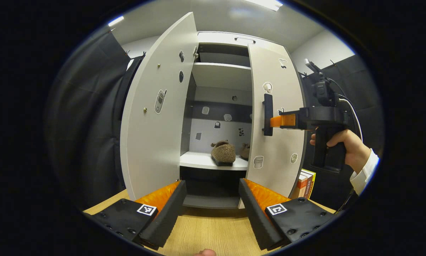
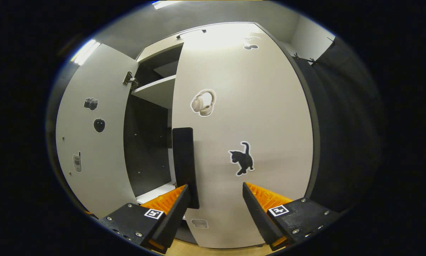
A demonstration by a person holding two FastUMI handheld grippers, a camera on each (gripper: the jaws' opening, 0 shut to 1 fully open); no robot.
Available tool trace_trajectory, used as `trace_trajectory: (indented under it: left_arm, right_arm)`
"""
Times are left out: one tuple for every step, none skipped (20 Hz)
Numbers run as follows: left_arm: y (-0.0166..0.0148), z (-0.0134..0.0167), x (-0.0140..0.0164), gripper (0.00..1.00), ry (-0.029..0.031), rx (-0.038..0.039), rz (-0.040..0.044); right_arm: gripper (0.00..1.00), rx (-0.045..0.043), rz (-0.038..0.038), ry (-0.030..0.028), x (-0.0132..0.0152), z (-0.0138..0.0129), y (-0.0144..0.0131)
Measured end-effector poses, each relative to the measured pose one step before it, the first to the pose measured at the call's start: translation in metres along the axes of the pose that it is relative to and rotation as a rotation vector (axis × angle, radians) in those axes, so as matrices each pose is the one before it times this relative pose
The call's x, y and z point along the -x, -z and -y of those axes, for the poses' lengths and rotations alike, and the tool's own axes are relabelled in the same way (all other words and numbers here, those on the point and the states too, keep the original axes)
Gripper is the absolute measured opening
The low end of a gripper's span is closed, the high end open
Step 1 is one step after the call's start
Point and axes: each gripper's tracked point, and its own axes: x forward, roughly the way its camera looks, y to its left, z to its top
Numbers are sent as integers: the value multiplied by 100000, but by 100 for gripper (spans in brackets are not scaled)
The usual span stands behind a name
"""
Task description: Grab one shoe with the right hand and put it into the shoe cabinet, grab the other shoe with the left hand and put it into the shoe cabinet; then close the right door with the right hand and the left door with the left hand.
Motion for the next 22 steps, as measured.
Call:
trace_trajectory:
  left_arm:
    - [-39, 59, -177, 97, 149, 637, 60]
    - [-73, 69, -40, 97, -52, 568, 92]
    - [-100, -176, 164, 97, -435, 533, 71]
    - [-65, -73, -22, 97, -49, 510, 240]
    - [-78, 51, 13, 97, 37, 266, 171]
    - [-48, -10, -15, 97, 136, -288, -113]
    - [-89, 30, 126, 97, 37, -836, 89]
    - [-197, -46, 40, 97, -125, -803, 550]
    - [-247, 25, 79, 97, -14, -122, 525]
    - [-189, 56, 47, 96, 151, 550, 225]
    - [-177, -115, 66, 97, -57, 790, -62]
    - [-241, -180, 113, 97, -344, 847, 83]
    - [-357, -187, 219, 97, -471, 733, 422]
    - [-447, -228, 139, 97, -560, 414, 494]
    - [-523, -379, 248, 97, -950, 48, 412]
    - [-590, -516, 303, 97, -1343, -167, 571]
    - [-676, -699, 306, 94, -1606, -333, 619]
    - [-666, -940, 234, 96, -2204, -271, 751]
    - [-702, -991, 353, 99, -2210, 298, 1262]
    - [-530, -896, 392, 96, -1965, 601, 811]
    - [-427, -1142, 465, 96, -2643, 226, 423]
    - [-424, -1403, 336, 96, -3427, -387, 498]
  right_arm:
    - [91, 840, 594, -611, -268, -338, 45]
    - [92, 1340, 770, -102, -73, -162, 28]
    - [92, 1238, 604, 457, 58, -124, -25]
    - [92, 858, -196, 1036, 218, 106, 94]
    - [93, 814, 176, 714, -138, 202, -62]
    - [94, 18, -22, 225, -99, 61, -5]
    - [94, -196, -302, 859, 140, 159, 4]
    - [94, 49, 414, 951, 181, 252, -230]
    - [94, 21, 1037, 612, 291, 199, -439]
    - [94, -51, 856, 458, 387, 239, -406]
    - [94, -144, 525, 508, 535, 300, -405]
    - [94, -98, 166, 966, 642, 406, -312]
    - [94, -93, 167, 756, 793, 376, -364]
    - [94, 45, -159, 933, 742, 488, -154]
    - [94, -14, -97, 1283, 683, 511, -109]
    - [94, 84, 17, 749, 727, 411, 55]
    - [94, 371, 38, 769, 788, 310, 105]
    - [94, 802, -104, 740, 686, 367, 284]
    - [94, 937, -222, 668, 614, 370, 419]
    - [94, 866, -539, 877, 620, 334, 567]
    - [94, 317, -143, 495, 571, 178, 473]
    - [94, -306, -178, 476, 588, 172, 534]
